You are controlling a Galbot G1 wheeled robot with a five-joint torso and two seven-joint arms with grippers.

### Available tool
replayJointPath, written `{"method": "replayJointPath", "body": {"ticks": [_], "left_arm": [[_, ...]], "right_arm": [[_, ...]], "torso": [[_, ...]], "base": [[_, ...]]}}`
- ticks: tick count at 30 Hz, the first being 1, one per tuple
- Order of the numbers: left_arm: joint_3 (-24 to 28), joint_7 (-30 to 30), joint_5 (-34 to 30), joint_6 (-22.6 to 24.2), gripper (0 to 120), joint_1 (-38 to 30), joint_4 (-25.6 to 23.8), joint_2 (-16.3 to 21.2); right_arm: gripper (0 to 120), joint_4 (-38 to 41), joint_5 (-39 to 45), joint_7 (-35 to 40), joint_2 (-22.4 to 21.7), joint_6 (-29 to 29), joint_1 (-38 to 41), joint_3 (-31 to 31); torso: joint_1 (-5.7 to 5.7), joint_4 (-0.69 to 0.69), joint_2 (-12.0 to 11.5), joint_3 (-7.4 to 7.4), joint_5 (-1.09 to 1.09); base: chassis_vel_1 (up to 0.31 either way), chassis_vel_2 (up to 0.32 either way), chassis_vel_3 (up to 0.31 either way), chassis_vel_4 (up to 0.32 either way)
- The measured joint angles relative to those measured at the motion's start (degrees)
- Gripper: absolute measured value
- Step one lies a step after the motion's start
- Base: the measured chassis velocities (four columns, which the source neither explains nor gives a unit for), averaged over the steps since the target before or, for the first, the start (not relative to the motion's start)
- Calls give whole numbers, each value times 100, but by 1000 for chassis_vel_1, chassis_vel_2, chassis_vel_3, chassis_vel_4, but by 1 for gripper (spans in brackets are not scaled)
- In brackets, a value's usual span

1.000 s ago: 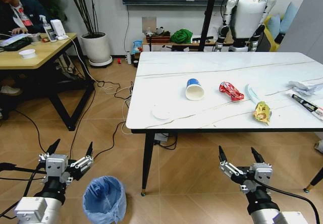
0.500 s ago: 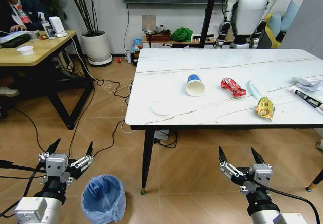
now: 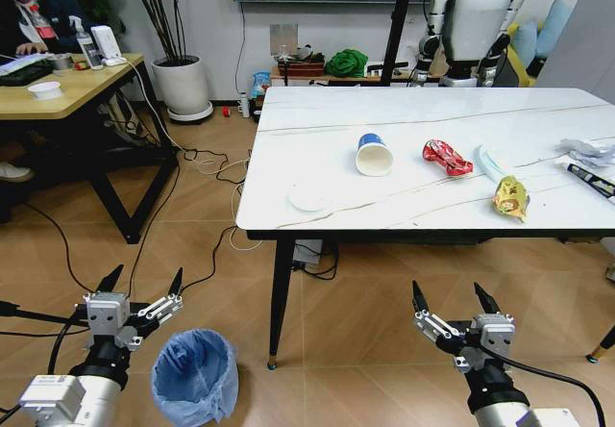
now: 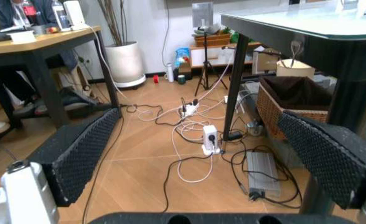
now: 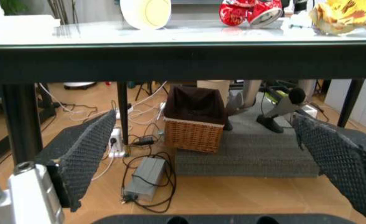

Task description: Pick up the trash bin and place the trash from the table into it.

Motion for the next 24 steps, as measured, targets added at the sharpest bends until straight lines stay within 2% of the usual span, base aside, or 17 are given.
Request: {"method": "replayJointPath", "body": {"ticks": [24], "left_arm": [[-40,101,27,5,100,-13,-42,-14]], "right_arm": [[100,4,23,34,0,-14,21,75]], "torso": [[-197,0,-485,-288,0]], "base": [[0,0,0,0]]}}
